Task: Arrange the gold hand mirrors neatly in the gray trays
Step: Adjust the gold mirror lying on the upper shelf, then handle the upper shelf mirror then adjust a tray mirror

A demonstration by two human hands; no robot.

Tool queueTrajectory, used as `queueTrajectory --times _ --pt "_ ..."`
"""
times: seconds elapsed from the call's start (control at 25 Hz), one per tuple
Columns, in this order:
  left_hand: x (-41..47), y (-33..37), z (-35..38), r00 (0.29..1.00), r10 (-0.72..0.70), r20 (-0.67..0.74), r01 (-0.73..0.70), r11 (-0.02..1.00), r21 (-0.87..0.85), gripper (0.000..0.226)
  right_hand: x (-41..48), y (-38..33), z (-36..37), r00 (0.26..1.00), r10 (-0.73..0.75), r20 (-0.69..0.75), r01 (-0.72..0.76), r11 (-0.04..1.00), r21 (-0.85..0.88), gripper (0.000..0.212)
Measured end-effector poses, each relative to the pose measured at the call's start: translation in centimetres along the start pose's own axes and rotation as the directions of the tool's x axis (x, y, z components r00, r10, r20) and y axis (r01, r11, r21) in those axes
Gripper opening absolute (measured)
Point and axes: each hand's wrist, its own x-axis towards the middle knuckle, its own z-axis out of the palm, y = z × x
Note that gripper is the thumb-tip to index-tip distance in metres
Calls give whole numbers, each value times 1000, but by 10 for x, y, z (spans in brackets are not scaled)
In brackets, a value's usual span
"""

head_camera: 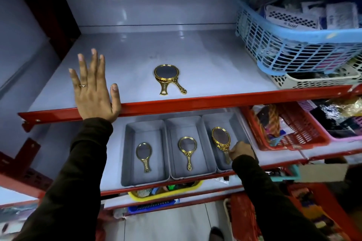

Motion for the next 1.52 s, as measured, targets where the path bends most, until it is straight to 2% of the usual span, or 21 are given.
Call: queueTrajectory --times 0.2,0.52,0.8,0.92,1.0,1.08,1.12,1.2,1.28,1.32,1.4,1.52 --pt "1 -1 3 1000 -3 -11 3 1000 27 70 25 6 27 999 48 9 -48 999 -9 31" --pt "1 -1 4 1000 10 -29 -9 999 38 71 35 12 43 997 69 18 -69 998 3 19" --pt "2 -1 6 999 7 -37 -6 1000 22 71 24 15 31 997 50 60 -51 999 15 24" --pt "2 -1 4 999 4 -33 -3 1000 12 71 9 12 6 999 40 -29 -36 991 127 21" --pt "2 0 2 1000 -6 -25 6 1000 6 71 -7 1 -20 993 -21 -116 55 954 295 25" --pt "3 0 1 1000 -20 -15 20 1000 4 71 -37 -20 -54 965 -110 -237 212 860 465 28" --pt "3 0 0 1000 -26 -9 26 1000 1 71 -56 -34 -73 922 -174 -347 338 800 496 29" --pt "2 1 0 1000 -29 2 29 1000 -4 71 -93 -71 -108 769 -314 -556 587 691 422 26" --pt "2 0 0 999 -28 14 28 1000 -2 71 -116 -120 -133 670 -420 -612 704 621 345 23" --pt "2 -1 0 999 -28 23 28 1000 -1 70 -115 -145 -138 664 -472 -579 714 630 305 24" --pt "2 -2 -1 999 -27 35 27 1000 -2 70 -99 -189 -137 722 -542 -430 664 718 210 33" --pt "3 -2 -2 999 -21 47 22 1000 -19 70 -71 -230 -125 833 -499 -238 533 840 104 40"
